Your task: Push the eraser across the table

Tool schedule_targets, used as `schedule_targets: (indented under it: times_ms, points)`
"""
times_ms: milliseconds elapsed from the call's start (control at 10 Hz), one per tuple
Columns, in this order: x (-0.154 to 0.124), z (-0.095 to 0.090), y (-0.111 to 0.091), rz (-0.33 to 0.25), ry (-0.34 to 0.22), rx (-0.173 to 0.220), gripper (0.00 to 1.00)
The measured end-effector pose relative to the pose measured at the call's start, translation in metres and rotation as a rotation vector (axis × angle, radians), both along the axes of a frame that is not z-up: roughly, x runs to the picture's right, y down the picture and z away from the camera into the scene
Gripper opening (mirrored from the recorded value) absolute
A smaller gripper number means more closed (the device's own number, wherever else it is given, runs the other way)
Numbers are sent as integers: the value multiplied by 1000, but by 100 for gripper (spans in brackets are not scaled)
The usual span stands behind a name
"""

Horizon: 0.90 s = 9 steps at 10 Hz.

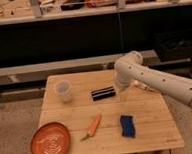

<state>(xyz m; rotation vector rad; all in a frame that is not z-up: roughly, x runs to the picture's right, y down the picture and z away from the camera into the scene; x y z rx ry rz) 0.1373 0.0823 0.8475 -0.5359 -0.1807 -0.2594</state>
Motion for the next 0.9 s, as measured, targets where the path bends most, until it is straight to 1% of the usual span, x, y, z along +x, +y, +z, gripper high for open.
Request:
schedule_targets:
  times_ms: [300, 500, 600, 700, 900]
  points:
    - [-6, 10, -3, -5, -9, 1, 80]
    - [-7, 13, -1, -5, -13, 0, 80]
    - [-8, 20, -2, -8, -15, 1, 80]
    - [-10, 23, -2, -11, -18, 0, 80]
    - [-10, 27, -3, -9, -17, -1, 80]
